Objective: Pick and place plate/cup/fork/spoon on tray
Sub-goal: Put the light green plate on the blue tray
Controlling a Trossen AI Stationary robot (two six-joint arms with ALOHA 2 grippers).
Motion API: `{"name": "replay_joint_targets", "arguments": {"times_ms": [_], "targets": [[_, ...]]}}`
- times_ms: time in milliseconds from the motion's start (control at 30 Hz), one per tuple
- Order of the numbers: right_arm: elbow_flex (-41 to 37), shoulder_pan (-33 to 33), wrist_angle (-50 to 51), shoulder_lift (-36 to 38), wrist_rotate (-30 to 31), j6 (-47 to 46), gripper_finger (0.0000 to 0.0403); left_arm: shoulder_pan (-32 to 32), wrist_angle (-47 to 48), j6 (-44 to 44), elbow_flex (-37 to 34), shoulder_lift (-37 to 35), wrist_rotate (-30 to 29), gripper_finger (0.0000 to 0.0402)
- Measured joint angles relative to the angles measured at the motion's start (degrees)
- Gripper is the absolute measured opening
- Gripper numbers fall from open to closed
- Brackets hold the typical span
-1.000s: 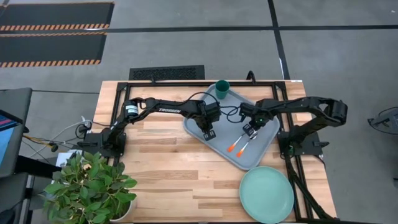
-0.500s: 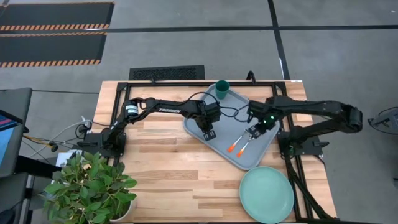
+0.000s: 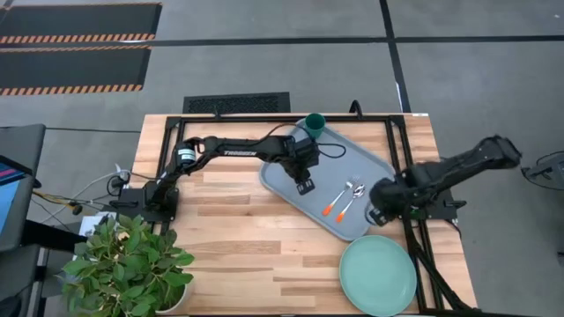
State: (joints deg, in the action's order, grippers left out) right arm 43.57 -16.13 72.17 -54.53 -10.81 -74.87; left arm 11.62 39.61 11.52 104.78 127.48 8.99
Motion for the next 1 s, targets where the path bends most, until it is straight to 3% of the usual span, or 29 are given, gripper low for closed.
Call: {"name": "replay_joint_targets", "arguments": {"times_ms": [167, 333, 467, 567, 767, 1000], "targets": [[0.0, -14.36, -1.85, 0.83, 0.12, -13.21, 0.0192, -0.07, 2.07, 0.79, 4.74, 0.0, 2.92, 0.0026], [0.0, -27.71, -2.58, -1.25, 4.21, -22.33, 0.0231, -0.85, 6.96, 1.29, 9.41, -0.02, 10.69, 0.0084], [-1.17, -36.22, -5.08, -2.88, 7.76, -26.51, 0.0231, -2.02, 11.29, 2.83, 11.71, -0.2, 20.03, 0.0127], [-6.28, -40.47, -12.92, -2.66, 8.16, -29.24, 0.0221, -3.46, 10.88, 6.17, 11.82, -1.01, 24.91, 0.0148], [-17.65, -43.97, -27.44, -2.84, 8.78, -32.17, 0.0218, -7.65, 10.6, 11.41, 11.95, -2.36, 25.14, 0.0164], [-21.05, -43.87, -30.52, -2.79, 9.71, -30.78, 0.0216, -12.75, 10.67, 18.03, 11.89, -2.91, 18.24, 0.0165]]}}
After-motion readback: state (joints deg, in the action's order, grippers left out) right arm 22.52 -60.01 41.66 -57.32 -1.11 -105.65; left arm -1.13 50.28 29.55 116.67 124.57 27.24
